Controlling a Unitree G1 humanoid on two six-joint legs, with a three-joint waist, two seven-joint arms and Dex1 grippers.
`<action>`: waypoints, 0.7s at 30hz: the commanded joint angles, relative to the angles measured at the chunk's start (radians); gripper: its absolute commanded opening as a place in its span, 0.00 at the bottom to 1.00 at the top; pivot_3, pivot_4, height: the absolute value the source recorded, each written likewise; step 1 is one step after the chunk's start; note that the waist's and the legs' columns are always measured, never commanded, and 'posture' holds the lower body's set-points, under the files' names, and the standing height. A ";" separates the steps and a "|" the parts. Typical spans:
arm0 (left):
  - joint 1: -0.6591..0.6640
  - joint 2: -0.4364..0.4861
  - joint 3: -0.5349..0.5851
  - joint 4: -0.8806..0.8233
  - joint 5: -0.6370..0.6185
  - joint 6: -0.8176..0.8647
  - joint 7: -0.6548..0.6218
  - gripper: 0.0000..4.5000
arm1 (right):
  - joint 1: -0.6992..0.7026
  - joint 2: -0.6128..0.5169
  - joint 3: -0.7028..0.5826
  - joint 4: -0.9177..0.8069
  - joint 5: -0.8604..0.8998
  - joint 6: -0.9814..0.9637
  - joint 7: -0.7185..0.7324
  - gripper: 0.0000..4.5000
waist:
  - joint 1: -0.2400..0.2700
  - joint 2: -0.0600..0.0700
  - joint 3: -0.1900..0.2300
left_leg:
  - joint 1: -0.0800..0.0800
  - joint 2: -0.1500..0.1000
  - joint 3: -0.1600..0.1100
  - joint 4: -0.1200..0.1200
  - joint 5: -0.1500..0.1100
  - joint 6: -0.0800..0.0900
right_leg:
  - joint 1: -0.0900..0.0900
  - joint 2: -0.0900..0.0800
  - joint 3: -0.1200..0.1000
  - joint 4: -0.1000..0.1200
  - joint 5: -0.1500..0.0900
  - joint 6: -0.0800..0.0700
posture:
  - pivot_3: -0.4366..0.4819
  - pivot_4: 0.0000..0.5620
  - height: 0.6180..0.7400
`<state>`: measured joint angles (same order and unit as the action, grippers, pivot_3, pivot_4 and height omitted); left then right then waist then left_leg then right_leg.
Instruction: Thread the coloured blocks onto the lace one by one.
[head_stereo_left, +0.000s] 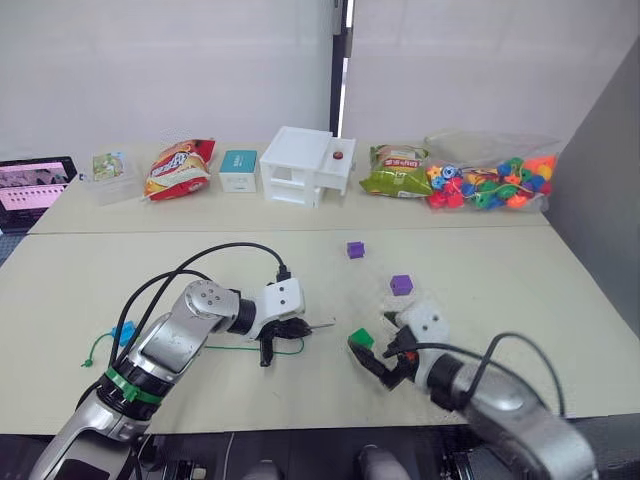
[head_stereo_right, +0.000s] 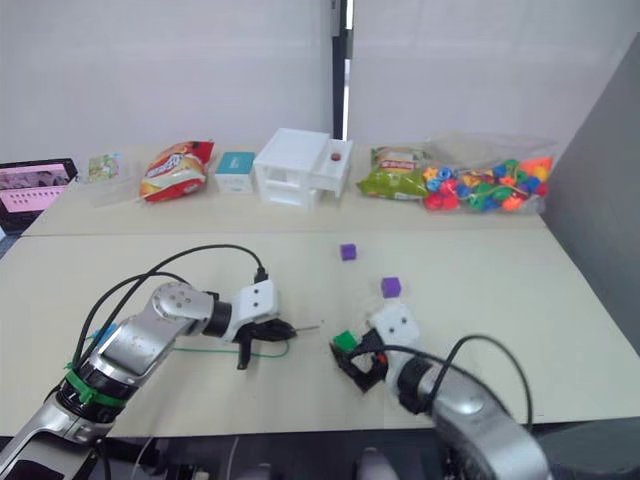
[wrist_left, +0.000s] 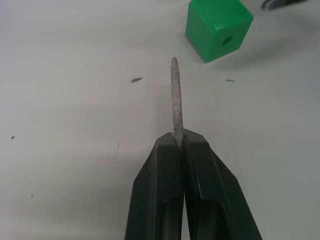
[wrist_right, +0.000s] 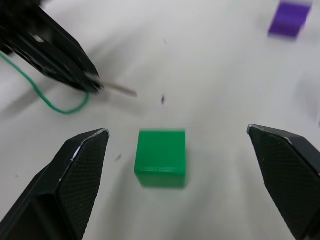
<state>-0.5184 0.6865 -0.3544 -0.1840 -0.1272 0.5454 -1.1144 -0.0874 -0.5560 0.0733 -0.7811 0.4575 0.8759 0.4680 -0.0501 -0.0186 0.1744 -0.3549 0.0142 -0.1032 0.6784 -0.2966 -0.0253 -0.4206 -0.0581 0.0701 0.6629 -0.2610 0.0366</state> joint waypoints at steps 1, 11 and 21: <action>0.032 0.071 0.046 -0.077 -0.036 0.005 -0.047 0.00 | -0.125 -0.170 -0.002 0.031 0.130 -0.014 0.309 1.00 | -0.004 0.000 0.000 | 0.000 0.000 0.001 0.000 0.000 0.000 | 0.000 0.000 0.000 0.000 0.000 0.000 | 0.48 0.27 1.00; 0.121 0.149 0.063 -0.213 -0.088 0.054 -0.065 0.00 | -0.556 -0.247 0.372 0.680 -0.255 -0.672 0.857 1.00 | 0.002 -0.001 0.001 | -0.001 0.000 0.002 0.001 0.000 0.001 | 0.001 -0.001 0.000 -0.005 0.000 0.000 | 0.48 0.27 1.00; 0.180 0.148 0.078 -0.311 -0.106 0.123 -0.005 0.00 | -0.722 -0.100 0.444 1.078 -0.372 -1.017 1.089 1.00 | 0.009 -0.001 0.001 | -0.003 0.000 0.001 0.001 0.000 0.001 | -0.002 -0.003 -0.001 -0.001 0.000 0.000 | 0.48 0.27 1.00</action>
<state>-0.3393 0.8289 -0.3000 -0.4543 -0.2198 0.6608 -1.1281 -0.7946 -0.6606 0.5286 0.2859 0.0892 -0.1012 1.5234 -0.0415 -0.0194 0.1754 -0.3575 0.0139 -0.1016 0.6791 -0.2971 -0.0248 -0.4225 -0.0609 0.0695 0.6623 -0.2607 0.0366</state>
